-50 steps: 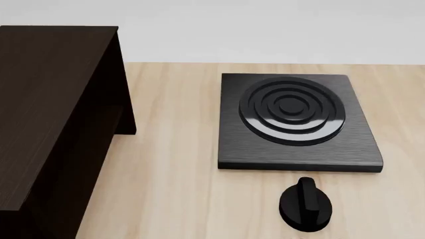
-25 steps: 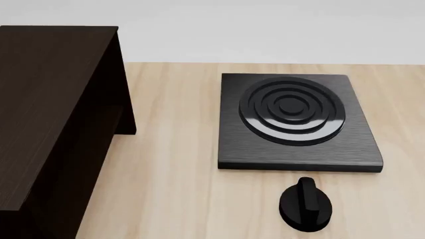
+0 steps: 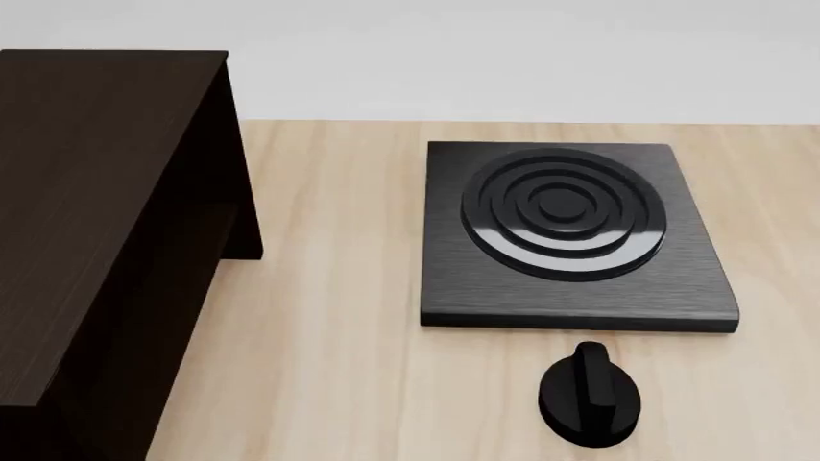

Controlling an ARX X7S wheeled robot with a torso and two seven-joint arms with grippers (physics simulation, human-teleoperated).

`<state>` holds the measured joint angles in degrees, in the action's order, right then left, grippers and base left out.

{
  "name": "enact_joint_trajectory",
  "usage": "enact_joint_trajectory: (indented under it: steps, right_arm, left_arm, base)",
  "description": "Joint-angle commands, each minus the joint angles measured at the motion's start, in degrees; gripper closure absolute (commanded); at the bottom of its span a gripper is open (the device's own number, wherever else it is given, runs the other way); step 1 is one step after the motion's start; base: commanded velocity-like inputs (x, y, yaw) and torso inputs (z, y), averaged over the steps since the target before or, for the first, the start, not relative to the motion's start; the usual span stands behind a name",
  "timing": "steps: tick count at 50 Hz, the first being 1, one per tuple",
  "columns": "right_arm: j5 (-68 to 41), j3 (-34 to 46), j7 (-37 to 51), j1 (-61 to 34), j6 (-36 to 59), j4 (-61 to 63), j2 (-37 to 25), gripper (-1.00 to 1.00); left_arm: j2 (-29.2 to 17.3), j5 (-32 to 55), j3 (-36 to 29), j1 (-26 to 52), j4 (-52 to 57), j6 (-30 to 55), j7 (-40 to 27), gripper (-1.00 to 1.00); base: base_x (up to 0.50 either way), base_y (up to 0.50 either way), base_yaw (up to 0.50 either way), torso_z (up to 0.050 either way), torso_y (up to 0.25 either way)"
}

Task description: Put the frying pan under the cabinet shelf.

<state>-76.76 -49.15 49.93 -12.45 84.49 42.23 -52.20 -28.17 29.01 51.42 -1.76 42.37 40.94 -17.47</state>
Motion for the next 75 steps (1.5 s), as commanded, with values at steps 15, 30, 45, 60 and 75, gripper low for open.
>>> enact_joint_trajectory:
  steps: [15, 30, 45, 60, 75]
  right_arm:
    - [5.8, -3.4, -7.0, 12.3, -3.6, 0.3, 2.1, -1.0]
    - [4.1, -5.6, -8.2, 16.5, -2.9, 1.8, 2.6, -1.0]
    - [8.4, -4.2, -12.3, 21.5, -6.3, 1.8, 4.1, -1.0]
    - [14.2, -1.2, -16.8, 25.9, -11.1, 0.2, 6.1, -1.0]
    - [15.7, 1.0, -17.9, 26.7, -12.3, -2.7, 6.7, -1.0]
  left_arm:
    - [0.3, -0.5, -0.6, -0.5, -0.8, -1.1, 0.2, -1.0]
    - [0.3, -1.0, -1.9, -0.2, -0.8, -1.2, -0.5, -1.0]
    - [-0.2, -0.3, -2.0, 0.4, 0.0, 0.1, -1.3, -1.0]
    - [-1.2, -1.0, -4.1, 1.4, -0.5, 0.8, -2.4, -1.0]
    - [-1.3, -1.4, -4.9, 1.2, -0.2, 1.2, -3.0, -1.0]
  base:
    - [0.0, 0.0, 0.0, 0.0, 0.0]
    - [0.0, 0.0, 0.0, 0.0, 0.0]
    - [0.0, 0.0, 0.0, 0.0, 0.0]
    - [0.0, 0.0, 0.0, 0.0, 0.0]
    - [0.0, 0.0, 0.0, 0.0, 0.0]
